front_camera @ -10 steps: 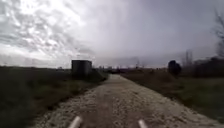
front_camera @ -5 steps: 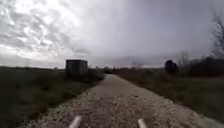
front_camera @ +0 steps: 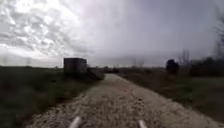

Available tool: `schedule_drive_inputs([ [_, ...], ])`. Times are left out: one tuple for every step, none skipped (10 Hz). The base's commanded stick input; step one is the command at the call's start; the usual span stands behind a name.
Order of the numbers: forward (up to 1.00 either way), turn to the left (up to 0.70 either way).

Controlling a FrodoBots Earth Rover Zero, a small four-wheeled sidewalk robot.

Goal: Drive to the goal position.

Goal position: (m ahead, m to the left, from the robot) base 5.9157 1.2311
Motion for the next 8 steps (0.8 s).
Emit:
schedule_drive_inputs([
  [0.50, 0.00],
  [0.50, 0.00],
  [0.50, 0.00],
  [0.50, 0.00],
  [0.50, 0.00],
  [0.50, 0.00],
  [0.50, 0.00],
  [0.50, 0.00],
])
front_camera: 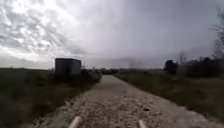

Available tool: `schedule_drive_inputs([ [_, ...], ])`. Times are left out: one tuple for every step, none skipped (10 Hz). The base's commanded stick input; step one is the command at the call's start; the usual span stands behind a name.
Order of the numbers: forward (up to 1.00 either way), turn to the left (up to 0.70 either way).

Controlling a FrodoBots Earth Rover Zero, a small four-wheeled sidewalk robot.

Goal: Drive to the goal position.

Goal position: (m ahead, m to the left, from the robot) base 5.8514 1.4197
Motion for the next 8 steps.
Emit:
schedule_drive_inputs([
  [0.50, 0.00],
  [0.50, 0.00],
  [0.50, 0.00],
  [0.50, 0.00],
  [0.50, 0.00],
  [0.50, 0.00],
  [0.50, 0.00],
  [0.50, 0.00],
])
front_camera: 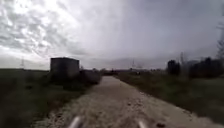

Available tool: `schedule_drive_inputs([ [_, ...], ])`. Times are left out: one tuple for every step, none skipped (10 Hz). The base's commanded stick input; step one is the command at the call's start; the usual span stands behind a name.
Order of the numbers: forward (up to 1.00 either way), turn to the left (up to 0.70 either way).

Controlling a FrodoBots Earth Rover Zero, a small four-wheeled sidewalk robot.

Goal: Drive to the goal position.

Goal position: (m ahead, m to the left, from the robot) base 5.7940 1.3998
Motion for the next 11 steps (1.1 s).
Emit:
schedule_drive_inputs([
  [0.50, 0.00],
  [0.50, 0.00],
  [0.50, 0.00],
  [0.50, 0.00],
  [0.50, 0.00],
  [0.50, 0.00],
  [0.50, 0.00],
  [0.50, 0.00],
  [0.50, 0.00],
  [0.50, 0.00],
  [0.50, 0.00],
])
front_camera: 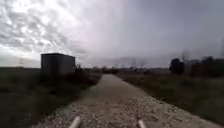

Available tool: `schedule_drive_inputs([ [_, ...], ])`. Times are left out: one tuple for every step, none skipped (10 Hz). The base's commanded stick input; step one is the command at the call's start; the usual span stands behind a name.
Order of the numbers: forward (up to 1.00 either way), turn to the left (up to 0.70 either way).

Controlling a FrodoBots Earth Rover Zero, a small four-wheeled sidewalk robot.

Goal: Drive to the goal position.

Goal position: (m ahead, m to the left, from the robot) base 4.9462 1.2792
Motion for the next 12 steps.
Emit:
schedule_drive_inputs([
  [0.50, 0.00],
  [0.50, 0.00],
  [0.50, 0.00],
  [0.50, 0.00],
  [0.50, 0.00],
  [0.50, 0.00],
  [0.50, 0.00],
  [0.50, 0.00],
  [0.50, 0.00],
  [0.50, 0.00],
  [0.50, 0.00],
  [0.50, 0.00],
])
